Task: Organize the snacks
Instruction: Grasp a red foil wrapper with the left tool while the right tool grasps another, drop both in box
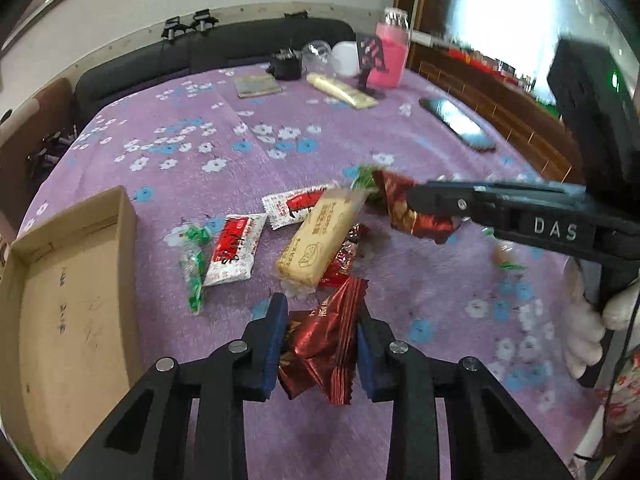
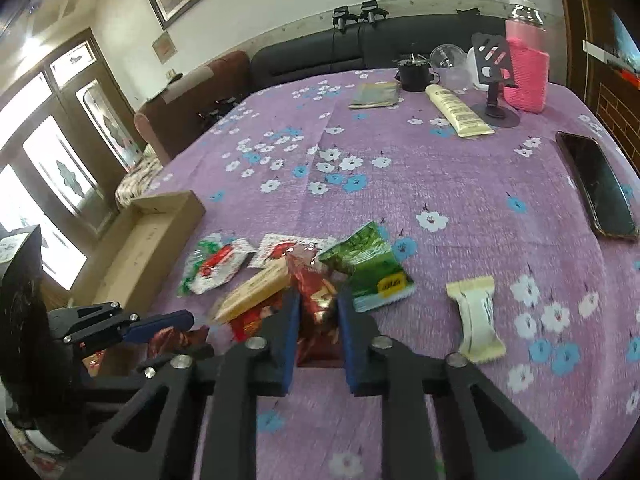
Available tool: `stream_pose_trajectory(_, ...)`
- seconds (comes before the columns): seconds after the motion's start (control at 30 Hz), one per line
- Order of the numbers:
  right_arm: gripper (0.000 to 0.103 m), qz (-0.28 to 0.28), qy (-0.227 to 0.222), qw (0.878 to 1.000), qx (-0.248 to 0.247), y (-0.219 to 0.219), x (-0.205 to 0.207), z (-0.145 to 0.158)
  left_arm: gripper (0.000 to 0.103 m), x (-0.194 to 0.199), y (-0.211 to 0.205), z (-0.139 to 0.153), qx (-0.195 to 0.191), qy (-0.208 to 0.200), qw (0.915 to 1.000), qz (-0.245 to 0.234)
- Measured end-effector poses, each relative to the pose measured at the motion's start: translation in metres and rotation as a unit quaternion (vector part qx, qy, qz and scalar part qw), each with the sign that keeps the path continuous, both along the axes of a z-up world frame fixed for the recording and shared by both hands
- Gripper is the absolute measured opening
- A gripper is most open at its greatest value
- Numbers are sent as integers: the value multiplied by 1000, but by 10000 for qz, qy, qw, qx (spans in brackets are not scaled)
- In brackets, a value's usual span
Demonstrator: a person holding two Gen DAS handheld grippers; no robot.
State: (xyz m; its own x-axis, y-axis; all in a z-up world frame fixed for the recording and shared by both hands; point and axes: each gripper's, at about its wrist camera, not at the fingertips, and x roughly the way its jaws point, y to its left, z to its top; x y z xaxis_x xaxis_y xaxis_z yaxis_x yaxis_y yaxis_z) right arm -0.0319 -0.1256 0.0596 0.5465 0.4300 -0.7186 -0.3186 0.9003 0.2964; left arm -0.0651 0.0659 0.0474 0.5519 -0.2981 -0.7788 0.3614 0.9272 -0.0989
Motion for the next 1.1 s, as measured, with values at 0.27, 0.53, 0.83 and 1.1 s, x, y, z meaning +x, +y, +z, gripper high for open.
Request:
stream_pose_trajectory(0.27, 14, 176, -210, 9991, 328, 5, -35, 32, 32, -32, 42, 32, -563, -310, 9973, 360)
stream_pose_trajectory(0.53, 14, 883, -213, 9939, 619, 67, -56, 56, 32, -45, 128, 36, -655, -427, 9866, 1432)
stream_pose_trajectory(0.83, 15, 1733, 166, 9828, 611, 182, -55, 37, 33, -38, 219, 17, -459, -215, 9661, 2533)
stream_pose_trajectory(1.1, 15, 1989, 509, 9781, 340, 253, -47, 0, 33, -39, 249, -1, -684, -47, 9588, 2755)
